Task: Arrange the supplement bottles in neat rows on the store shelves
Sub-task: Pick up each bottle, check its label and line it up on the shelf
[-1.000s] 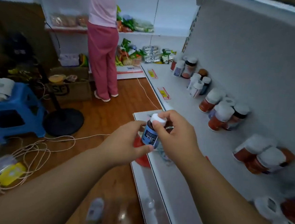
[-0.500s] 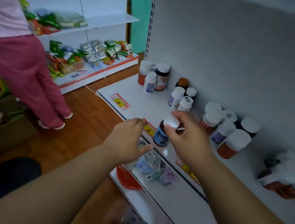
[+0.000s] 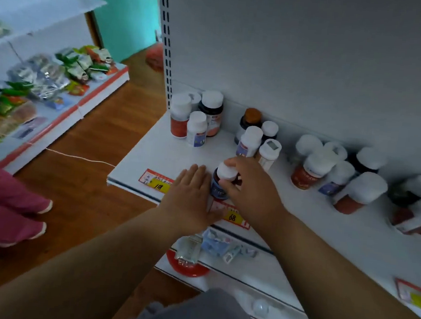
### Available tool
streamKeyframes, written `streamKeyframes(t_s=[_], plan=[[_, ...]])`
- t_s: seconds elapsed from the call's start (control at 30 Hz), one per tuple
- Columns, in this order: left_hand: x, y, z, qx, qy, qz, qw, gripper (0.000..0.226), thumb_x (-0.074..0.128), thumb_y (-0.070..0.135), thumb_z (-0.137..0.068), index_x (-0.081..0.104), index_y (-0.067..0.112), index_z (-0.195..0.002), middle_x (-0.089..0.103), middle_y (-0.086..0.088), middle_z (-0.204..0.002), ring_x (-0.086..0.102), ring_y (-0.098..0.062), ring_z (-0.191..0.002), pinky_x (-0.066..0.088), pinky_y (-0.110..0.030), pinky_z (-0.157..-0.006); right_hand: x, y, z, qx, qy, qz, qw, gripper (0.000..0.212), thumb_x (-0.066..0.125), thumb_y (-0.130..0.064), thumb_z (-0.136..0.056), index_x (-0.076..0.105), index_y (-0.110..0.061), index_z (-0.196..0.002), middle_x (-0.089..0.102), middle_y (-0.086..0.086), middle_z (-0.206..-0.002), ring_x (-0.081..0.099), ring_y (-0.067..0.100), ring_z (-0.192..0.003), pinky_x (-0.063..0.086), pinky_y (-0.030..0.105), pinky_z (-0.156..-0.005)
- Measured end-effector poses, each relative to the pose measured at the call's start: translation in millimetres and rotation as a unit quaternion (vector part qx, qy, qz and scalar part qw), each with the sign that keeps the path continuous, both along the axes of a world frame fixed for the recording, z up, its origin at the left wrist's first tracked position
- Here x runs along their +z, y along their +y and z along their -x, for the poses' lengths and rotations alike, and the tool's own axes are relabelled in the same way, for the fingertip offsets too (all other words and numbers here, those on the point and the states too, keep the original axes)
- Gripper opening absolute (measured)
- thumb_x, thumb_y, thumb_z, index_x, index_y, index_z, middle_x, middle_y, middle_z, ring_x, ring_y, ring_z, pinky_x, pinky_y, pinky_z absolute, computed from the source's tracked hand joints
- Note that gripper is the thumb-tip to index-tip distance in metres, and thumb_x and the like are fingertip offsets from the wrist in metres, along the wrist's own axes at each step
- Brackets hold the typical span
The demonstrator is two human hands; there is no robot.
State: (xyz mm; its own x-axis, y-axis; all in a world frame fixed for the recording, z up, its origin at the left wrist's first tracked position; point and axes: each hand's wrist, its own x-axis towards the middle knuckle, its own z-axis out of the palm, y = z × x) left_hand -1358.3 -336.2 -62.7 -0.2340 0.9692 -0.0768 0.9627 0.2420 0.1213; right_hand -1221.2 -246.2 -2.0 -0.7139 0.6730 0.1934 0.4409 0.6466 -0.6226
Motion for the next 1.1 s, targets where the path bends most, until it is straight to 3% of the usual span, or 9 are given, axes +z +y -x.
streamKeyframes(t_s=[0.17,0.33,0.43,0.5,0.57,0.63,0.83,1.1], plan=[[-12,0,-1,-0.018,0.019,0.007,1.000,0.103,0.007,0.078,-0.079,-0.012,0.006,-0.150,-0.008,-0.015,-0.161,-0.012,-0.031,-0.147,-0.010,-0.044,-0.118,1,-13,3,-0.061,-0.017,0.003,0.998,0.036,0.069,-0.019,-0.085,0.057,-0.018,-0.120,0.057,0.003,-0.117,0.055,0.016,-0.103,0.050,0.038,-0.089],[-3,-2,6,-0.044,-0.006,0.016,0.999,0.101,0.015,0.076,-0.084,-0.007,0.002,-0.151,-0.004,-0.017,-0.160,-0.007,-0.033,-0.147,-0.003,-0.045,-0.119,1,-19,8,-0.088,-0.029,-0.012,0.996,0.035,0.067,-0.021,-0.087,0.055,-0.021,-0.120,0.059,0.000,-0.116,0.056,0.014,-0.101,0.050,0.036,-0.088],[11,-5,12,-0.066,-0.026,0.029,0.997,0.099,0.025,0.073,-0.086,-0.001,0.005,-0.152,0.002,-0.015,-0.161,-0.001,-0.032,-0.147,0.001,-0.043,-0.120,0,-25,9,-0.109,-0.040,-0.020,0.993,0.040,0.065,-0.021,-0.089,0.052,-0.021,-0.127,0.057,0.002,-0.124,0.054,0.017,-0.110,0.046,0.034,-0.094],[19,-18,14,-0.077,-0.029,0.004,0.997,0.093,0.032,0.069,-0.088,0.011,0.004,-0.151,0.016,-0.016,-0.158,0.013,-0.032,-0.145,0.010,-0.042,-0.119,1,-32,6,-0.132,-0.028,-0.040,0.990,0.046,0.063,-0.027,-0.091,0.048,-0.019,-0.134,0.053,0.004,-0.130,0.051,0.018,-0.116,0.044,0.032,-0.097],[26,-43,9,-0.093,-0.018,-0.072,0.993,0.077,0.038,0.062,-0.088,0.038,0.006,-0.141,0.043,-0.014,-0.141,0.039,-0.030,-0.129,0.029,-0.042,-0.111,4,-43,-3,-0.176,0.017,-0.079,0.981,0.047,0.062,-0.033,-0.092,0.048,-0.018,-0.134,0.053,0.005,-0.128,0.050,0.017,-0.113,0.043,0.029,-0.093],[30,-66,-7,-0.119,-0.032,-0.109,0.986,0.062,0.041,0.057,-0.087,0.052,0.011,-0.127,0.055,-0.009,-0.124,0.049,-0.027,-0.112,0.038,-0.041,-0.100,9,-58,-22,-0.213,0.066,-0.104,0.969,0.042,0.062,-0.033,-0.091,0.050,-0.020,-0.129,0.054,0.002,-0.122,0.052,0.014,-0.108,0.043,0.027,-0.090],[48,-51,-114,-0.223,-0.078,-0.127,0.963,0.051,0.048,0.050,-0.089,0.055,0.017,-0.127,0.056,-0.006,-0.126,0.049,-0.025,-0.115,0.036,-0.038,-0.101,24,-92,-139,-0.273,0.078,-0.145,0.948,0.027,0.067,-0.018,-0.087,0.060,-0.011,-0.113,0.057,0.005,-0.110,0.056,0.017,-0.099,0.051,0.038,-0.084],[68,-17,-369,-0.356,-0.140,-0.149,0.912,0.048,0.053,0.048,-0.088,0.054,0.020,-0.128,0.057,-0.002,-0.121,0.049,-0.022,-0.110,0.038,-0.036,-0.094,41,-143,-395,-0.449,0.056,-0.141,0.880,0.030,0.067,-0.021,-0.087,0.059,-0.018,-0.115,0.051,-0.012,-0.104,0.051,0.002,-0.095,0.046,0.021,-0.084]])
